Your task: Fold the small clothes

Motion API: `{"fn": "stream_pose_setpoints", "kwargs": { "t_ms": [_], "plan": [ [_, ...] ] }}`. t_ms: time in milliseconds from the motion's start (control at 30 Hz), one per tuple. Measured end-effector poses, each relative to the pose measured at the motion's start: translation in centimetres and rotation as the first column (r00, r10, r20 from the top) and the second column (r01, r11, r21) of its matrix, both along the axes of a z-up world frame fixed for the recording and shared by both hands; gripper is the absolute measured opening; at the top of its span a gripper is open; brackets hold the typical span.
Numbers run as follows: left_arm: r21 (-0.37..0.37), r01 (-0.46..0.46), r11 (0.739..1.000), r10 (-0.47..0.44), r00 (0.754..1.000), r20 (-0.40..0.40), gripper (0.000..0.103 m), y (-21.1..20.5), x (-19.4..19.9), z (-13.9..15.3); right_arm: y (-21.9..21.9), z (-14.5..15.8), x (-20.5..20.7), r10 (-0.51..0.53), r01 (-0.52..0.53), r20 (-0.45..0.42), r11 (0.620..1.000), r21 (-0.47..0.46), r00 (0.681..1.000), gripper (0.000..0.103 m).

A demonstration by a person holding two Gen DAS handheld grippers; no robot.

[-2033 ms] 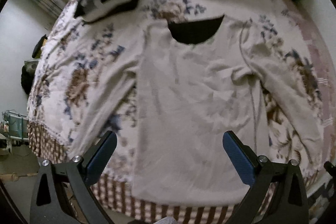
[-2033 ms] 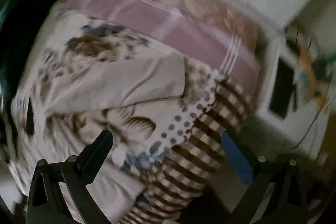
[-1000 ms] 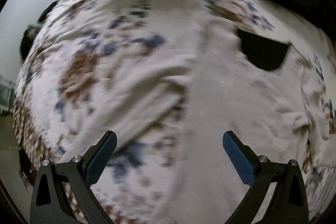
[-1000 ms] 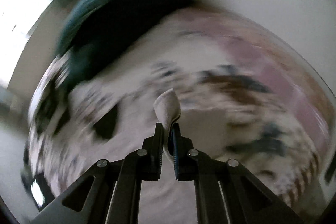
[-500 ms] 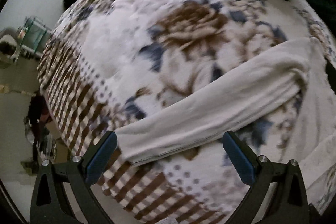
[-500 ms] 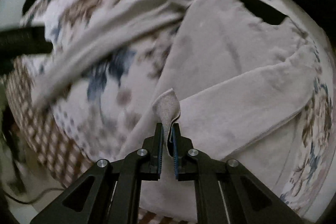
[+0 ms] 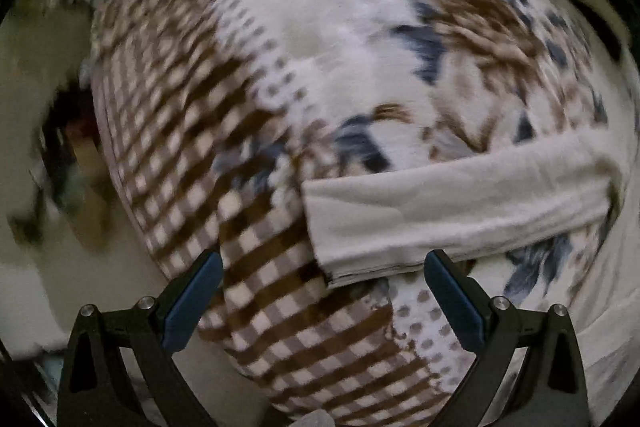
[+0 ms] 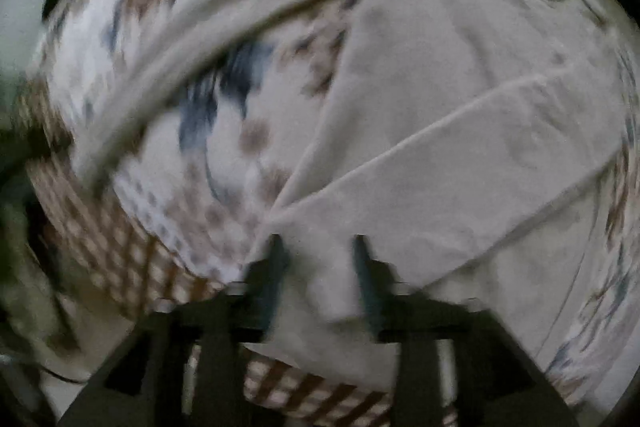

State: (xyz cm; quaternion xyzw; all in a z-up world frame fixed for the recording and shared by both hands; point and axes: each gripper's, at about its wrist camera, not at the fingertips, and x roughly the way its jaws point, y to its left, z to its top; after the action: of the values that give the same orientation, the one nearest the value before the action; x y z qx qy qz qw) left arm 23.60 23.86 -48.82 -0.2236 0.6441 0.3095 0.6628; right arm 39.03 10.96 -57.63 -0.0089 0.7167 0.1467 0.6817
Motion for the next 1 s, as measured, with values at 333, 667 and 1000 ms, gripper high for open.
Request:
{"fn": "stream_pose_setpoints", "kwargs": {
  "t_ms": [333,667,1000],
  "plan": [
    [-0.378,-0.373,0.847,0.436,0.895,0.093,0.080,4.0,-2.0,-6.6,-11.2,0.2,2.7,-0.345,0.345,-0.001,0.937,-0.061,0.938,0.056],
    [-0.061,-0.052,0.997,0.065,0.967,0.245,0.004,-1.3,2.4,0.3,-16.7,-1.2,2.6,-0.407,0.401,-0.002,0.901,-0.164,0.914,0.066],
    [0.077,0.619,0.781,-0.574,0.666,0.476,0.004,-20.6,8.9,12.1,-23.9,-1.5,-2.2,-0.520,0.507,-0.062,0.849,-0.152,0.852,0.067]
  ]
}}
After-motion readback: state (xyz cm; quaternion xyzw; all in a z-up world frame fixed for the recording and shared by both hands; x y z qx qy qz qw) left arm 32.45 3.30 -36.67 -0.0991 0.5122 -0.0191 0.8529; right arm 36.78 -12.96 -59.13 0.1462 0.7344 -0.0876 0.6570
